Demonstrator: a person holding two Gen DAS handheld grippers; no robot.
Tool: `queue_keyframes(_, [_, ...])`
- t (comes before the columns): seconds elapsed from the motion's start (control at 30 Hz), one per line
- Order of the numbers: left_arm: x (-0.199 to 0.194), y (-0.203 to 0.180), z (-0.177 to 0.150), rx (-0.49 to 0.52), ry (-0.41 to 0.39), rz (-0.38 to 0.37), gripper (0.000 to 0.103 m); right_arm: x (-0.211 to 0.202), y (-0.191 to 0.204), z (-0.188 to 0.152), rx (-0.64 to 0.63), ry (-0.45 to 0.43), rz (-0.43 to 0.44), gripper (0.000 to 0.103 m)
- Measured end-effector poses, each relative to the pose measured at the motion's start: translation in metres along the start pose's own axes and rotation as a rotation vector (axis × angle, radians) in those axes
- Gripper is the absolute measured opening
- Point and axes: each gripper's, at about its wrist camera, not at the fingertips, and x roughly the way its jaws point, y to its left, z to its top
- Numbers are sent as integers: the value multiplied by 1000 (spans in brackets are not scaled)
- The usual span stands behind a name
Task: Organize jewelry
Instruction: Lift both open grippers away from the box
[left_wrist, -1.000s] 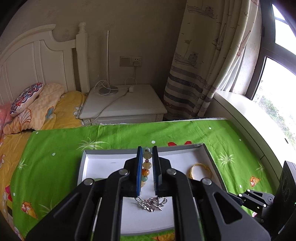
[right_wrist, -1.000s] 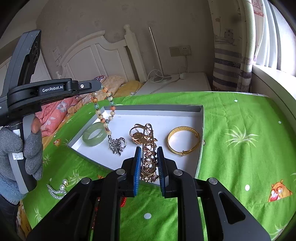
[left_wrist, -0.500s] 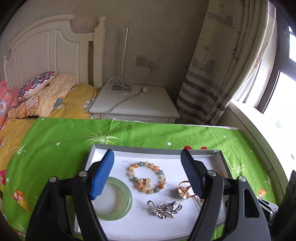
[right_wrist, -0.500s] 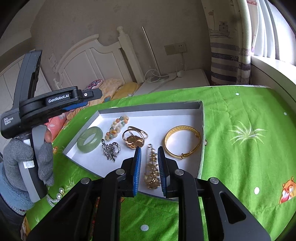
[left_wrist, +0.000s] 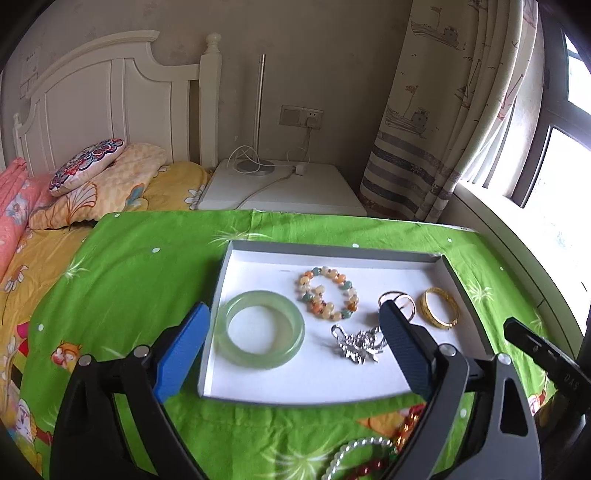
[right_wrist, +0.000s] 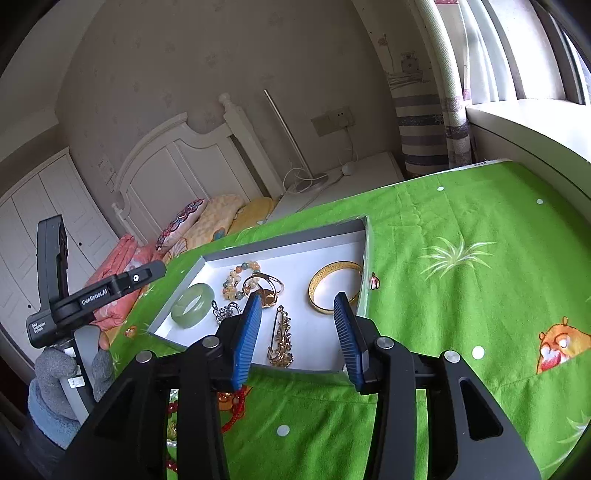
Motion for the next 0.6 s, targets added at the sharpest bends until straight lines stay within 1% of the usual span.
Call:
queue_keyframes(0.13, [-28, 13, -29, 19, -7, 41, 96, -8, -2, -9, 9, 6, 8, 43])
queue_keyframes(0.27, [-60, 27, -64, 21, -6, 66, 97, -11, -4, -18, 24, 25, 3, 45])
queue_keyframes(0.4, [-93, 41, -105, -33, 6, 27, 98, -20, -2, -24, 22, 22, 7, 51])
queue_keyframes(0.47, [-106, 44, -125, -46, 8, 11, 98, -23, 2, -29, 11, 32, 11, 51])
queue_keyframes(0.6, [-114, 50, -149, -52, 13, 0, 98, -25, 16, -39, -37, 64, 19, 51])
